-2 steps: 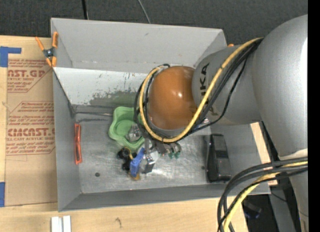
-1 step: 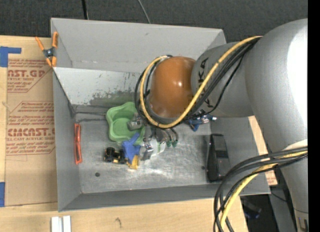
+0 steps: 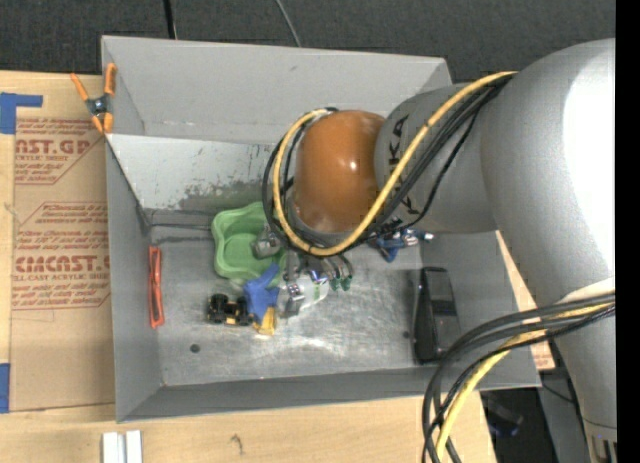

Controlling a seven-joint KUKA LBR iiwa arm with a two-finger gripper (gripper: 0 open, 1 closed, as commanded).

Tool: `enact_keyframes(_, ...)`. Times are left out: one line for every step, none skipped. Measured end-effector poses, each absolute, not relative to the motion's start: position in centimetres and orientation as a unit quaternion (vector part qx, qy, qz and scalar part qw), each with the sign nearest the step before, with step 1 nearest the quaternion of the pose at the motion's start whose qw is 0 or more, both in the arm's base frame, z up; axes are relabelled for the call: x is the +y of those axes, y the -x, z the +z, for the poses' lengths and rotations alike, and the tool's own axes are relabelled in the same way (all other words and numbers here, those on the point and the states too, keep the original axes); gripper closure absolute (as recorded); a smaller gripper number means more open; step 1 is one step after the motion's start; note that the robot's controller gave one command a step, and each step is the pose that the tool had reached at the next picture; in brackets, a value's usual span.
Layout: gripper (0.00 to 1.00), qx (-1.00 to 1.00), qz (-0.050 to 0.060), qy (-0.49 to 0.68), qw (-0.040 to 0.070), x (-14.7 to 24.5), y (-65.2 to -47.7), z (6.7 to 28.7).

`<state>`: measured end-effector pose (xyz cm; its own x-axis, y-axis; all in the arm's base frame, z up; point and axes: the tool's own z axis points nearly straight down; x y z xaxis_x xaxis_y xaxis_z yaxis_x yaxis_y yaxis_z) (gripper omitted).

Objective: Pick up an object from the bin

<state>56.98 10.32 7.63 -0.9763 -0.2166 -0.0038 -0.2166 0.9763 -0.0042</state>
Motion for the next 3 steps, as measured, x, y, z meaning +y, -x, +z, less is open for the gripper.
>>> enact_keyframes(1.00,0.996,-0.003,0.093,0.003,15.53,-55.84,7.74)
enact_keyframes(1.00,0.996,-0.003,0.093,0.003,15.53,-55.84,7.74)
enact_keyframes(1.00,0.996,-0.002,0.092,0.001,15.51,-55.67,7.99)
